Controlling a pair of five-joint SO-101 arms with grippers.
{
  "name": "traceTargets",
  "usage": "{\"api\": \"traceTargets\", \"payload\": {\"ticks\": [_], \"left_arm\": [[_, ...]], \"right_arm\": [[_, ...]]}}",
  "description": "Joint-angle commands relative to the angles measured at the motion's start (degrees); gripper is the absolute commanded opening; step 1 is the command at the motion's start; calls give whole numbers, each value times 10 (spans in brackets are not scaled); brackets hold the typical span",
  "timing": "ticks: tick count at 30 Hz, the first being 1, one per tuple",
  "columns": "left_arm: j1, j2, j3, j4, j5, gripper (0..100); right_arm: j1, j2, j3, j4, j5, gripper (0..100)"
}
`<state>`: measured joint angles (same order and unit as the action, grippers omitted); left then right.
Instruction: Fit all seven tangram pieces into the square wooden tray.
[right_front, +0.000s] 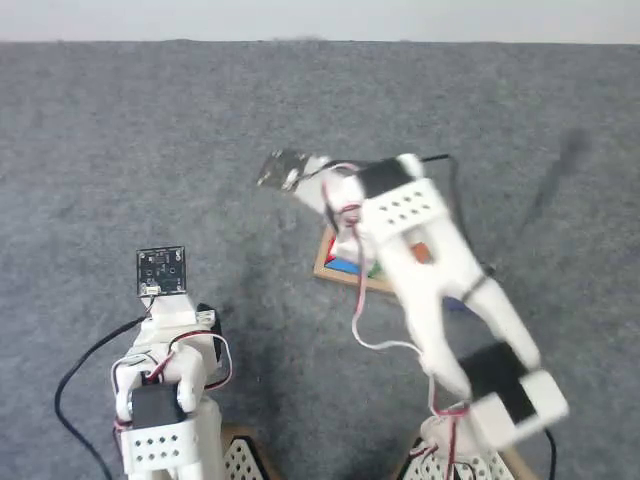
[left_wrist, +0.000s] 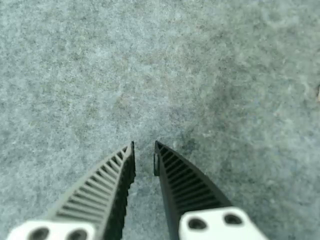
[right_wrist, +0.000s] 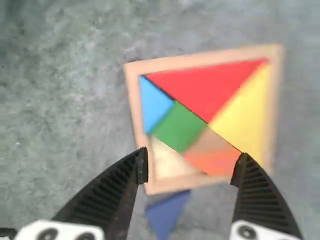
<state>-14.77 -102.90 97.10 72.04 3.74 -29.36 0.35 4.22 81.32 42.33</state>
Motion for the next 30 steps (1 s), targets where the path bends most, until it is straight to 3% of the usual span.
{"api": "traceTargets", "payload": {"ticks": [1,12,18,30], "left_arm": [[-2,-11,-7,3,5,57],[-2,-11,-7,3,5,57],[-2,-11,-7,3,5,57],[-2,-11,-7,3,5,57]], "right_arm": [[45,-104,29,-11,-14,277],[29,-25,141,-183,-58,277],[-5,57,97,-189,-62,277],[6,161,44,-192,-62,277]]}}
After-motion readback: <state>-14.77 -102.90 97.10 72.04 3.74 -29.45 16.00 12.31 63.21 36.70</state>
